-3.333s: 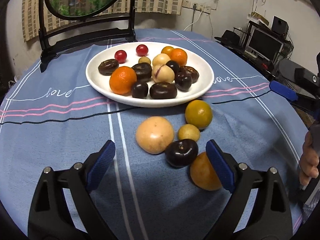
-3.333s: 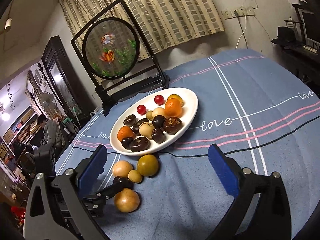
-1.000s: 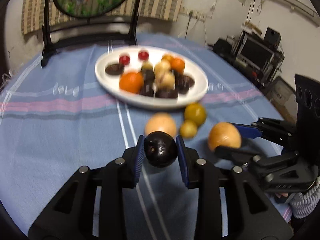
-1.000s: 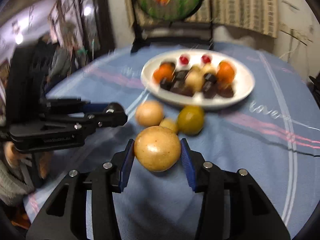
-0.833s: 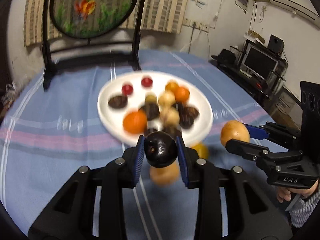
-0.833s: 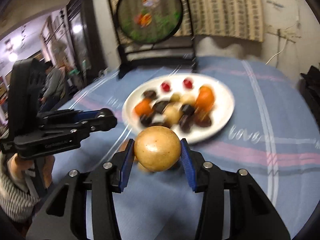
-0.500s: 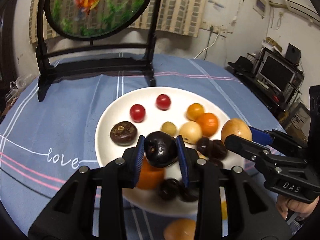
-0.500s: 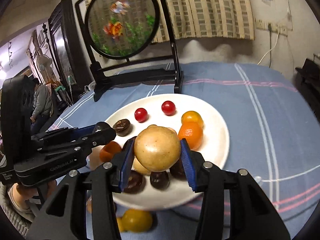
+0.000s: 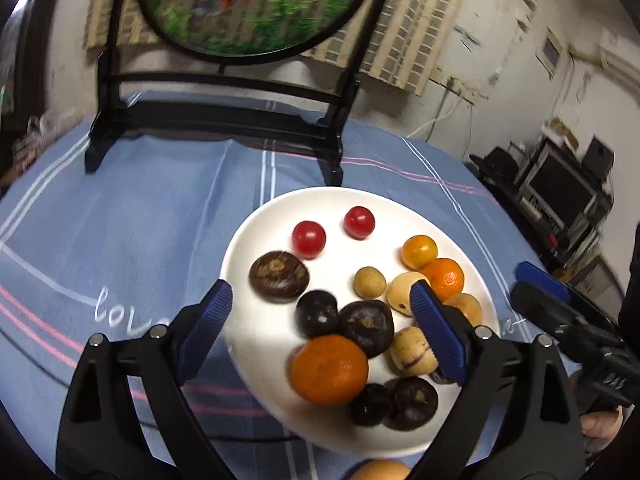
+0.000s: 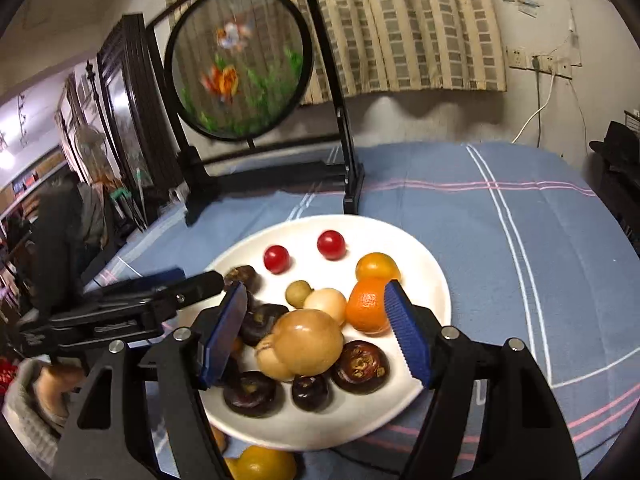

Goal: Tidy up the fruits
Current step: 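Withdraw both grippers from the plate toward the remaining fruits, then grasp a large yellow-green fruit with the right gripper while the left approaches a small yellow fruit, then grasp the small yellow fruit with the left gripper while the right holds the yellow-green fruit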

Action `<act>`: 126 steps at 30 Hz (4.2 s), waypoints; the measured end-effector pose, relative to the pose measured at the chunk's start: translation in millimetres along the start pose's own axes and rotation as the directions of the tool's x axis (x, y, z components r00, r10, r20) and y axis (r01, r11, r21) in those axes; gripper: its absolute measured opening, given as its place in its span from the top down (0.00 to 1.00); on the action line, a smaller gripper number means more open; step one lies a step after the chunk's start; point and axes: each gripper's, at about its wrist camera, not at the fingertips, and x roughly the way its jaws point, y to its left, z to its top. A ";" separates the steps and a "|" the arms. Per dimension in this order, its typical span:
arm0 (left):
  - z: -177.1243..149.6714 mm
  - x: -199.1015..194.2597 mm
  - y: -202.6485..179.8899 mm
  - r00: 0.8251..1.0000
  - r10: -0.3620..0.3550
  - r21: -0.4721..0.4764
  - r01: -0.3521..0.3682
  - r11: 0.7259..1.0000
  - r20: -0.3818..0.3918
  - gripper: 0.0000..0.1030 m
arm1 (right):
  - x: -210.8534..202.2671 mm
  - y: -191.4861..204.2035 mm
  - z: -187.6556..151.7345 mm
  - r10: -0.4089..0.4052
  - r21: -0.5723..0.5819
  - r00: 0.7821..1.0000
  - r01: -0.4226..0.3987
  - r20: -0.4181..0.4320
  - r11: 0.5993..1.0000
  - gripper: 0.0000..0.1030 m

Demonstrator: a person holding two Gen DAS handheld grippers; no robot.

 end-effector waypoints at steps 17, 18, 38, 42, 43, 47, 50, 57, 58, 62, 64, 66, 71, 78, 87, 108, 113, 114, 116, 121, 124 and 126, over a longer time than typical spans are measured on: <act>-112.4 -98.0 -15.0 0.994 0.101 0.101 -0.105 0.989 0.037 0.03 | -62.6 15.6 -73.5 0.028 0.022 0.999 -0.027 -0.042 0.999 0.05; -115.0 -98.2 -15.1 0.995 0.098 0.107 -0.100 0.989 0.031 0.03 | -66.4 16.2 -75.2 0.064 0.035 0.997 -0.063 -0.038 0.997 0.05; -139.1 -74.7 -65.4 0.977 0.213 0.358 -0.189 0.914 -0.029 0.03 | -23.8 27.9 -89.9 -0.153 -0.090 0.965 0.137 -0.211 0.987 0.04; -139.3 -74.9 -66.1 0.977 0.214 0.364 -0.190 0.912 -0.025 0.03 | -18.5 16.0 -90.9 -0.203 -0.093 0.953 0.186 -0.225 0.978 0.04; -139.7 -75.0 -66.9 0.976 0.215 0.366 -0.191 0.911 -0.024 0.03 | -18.9 10.8 -89.9 -0.217 -0.085 0.950 0.203 -0.224 0.976 0.04; -140.3 -76.3 -67.9 0.976 0.217 0.367 -0.194 0.910 -0.021 0.03 | -29.5 -18.8 -82.1 -0.292 -0.023 0.936 0.293 -0.197 0.956 0.04; -140.4 -76.2 -68.8 0.976 0.216 0.372 -0.194 0.908 -0.018 0.03 | -48.3 -30.8 -79.3 -0.208 0.069 0.966 0.220 -0.151 0.973 0.04; -142.4 -71.5 -67.3 0.974 0.220 0.374 -0.183 0.909 -0.059 0.03 | -40.7 -0.1 -85.5 0.067 0.046 0.982 -0.060 -0.176 0.997 0.38; -141.9 -70.9 -66.6 0.973 0.219 0.370 -0.180 0.912 -0.067 0.03 | -35.3 2.3 -88.4 0.070 0.030 0.978 -0.065 -0.198 0.997 0.39; -142.3 -68.4 -64.5 0.973 0.217 0.370 -0.172 0.913 -0.084 0.03 | -28.7 10.1 -91.1 0.073 0.006 0.974 -0.073 -0.214 0.997 0.43; -143.3 -67.1 -64.9 0.972 0.218 0.375 -0.169 0.912 -0.090 0.03 | -27.1 10.1 -91.3 0.057 -0.016 0.976 -0.062 -0.211 0.998 0.45; -143.6 -64.8 -64.6 0.970 0.220 0.378 -0.167 0.911 -0.101 0.03 | -26.2 14.5 -92.8 0.055 -0.026 0.975 -0.062 -0.216 0.998 0.49; -145.1 -56.8 -62.0 0.962 0.232 0.382 -0.162 0.910 -0.144 0.03 | -11.6 29.2 -92.3 0.032 -0.084 0.971 -0.053 -0.237 0.995 0.53; -145.9 -49.0 -54.9 0.956 0.217 0.348 -0.138 0.927 -0.199 0.02 | 0.5 14.2 -88.0 0.065 0.007 0.965 -0.065 -0.255 0.998 0.61; -148.5 -61.8 -60.4 0.976 0.166 0.349 -0.109 0.931 -0.140 0.02 | -10.7 1.0 -90.8 0.172 0.130 0.951 -0.142 -0.259 0.981 0.62; -136.3 -40.0 -108.5 0.969 -0.165 0.449 0.232 0.863 -0.183 0.33 | -65.3 -29.3 -74.4 0.230 0.241 0.969 -0.203 -0.087 0.949 0.62; -136.6 -36.7 -110.6 0.975 -0.131 0.459 0.202 0.865 -0.182 0.33 | -66.2 -28.7 -75.6 0.224 0.242 0.971 -0.197 -0.085 0.950 0.62; -137.5 -36.6 -112.0 0.976 -0.122 0.471 0.195 0.860 -0.181 0.33 | -66.0 -29.1 -75.5 0.223 0.242 0.971 -0.196 -0.087 0.950 0.62; -140.3 -35.3 -114.7 0.984 -0.052 0.535 0.136 0.834 -0.169 0.33 | -65.6 -29.5 -76.7 0.221 0.246 0.971 -0.193 -0.091 0.950 0.62; -133.7 -26.4 -105.4 0.981 -0.026 0.535 0.127 0.835 -0.193 0.38 | -63.9 -29.0 -76.1 0.218 0.247 0.971 -0.188 -0.100 0.951 0.62; -137.6 -21.8 -106.8 0.963 -0.069 0.521 0.201 0.830 -0.262 0.47 | -64.2 -29.1 -76.1 0.219 0.249 0.971 -0.188 -0.100 0.950 0.62; -139.5 -20.1 -105.8 0.950 -0.095 0.499 0.239 0.833 -0.296 0.53 | -63.9 -29.8 -75.8 0.219 0.252 0.971 -0.188 -0.099 0.949 0.62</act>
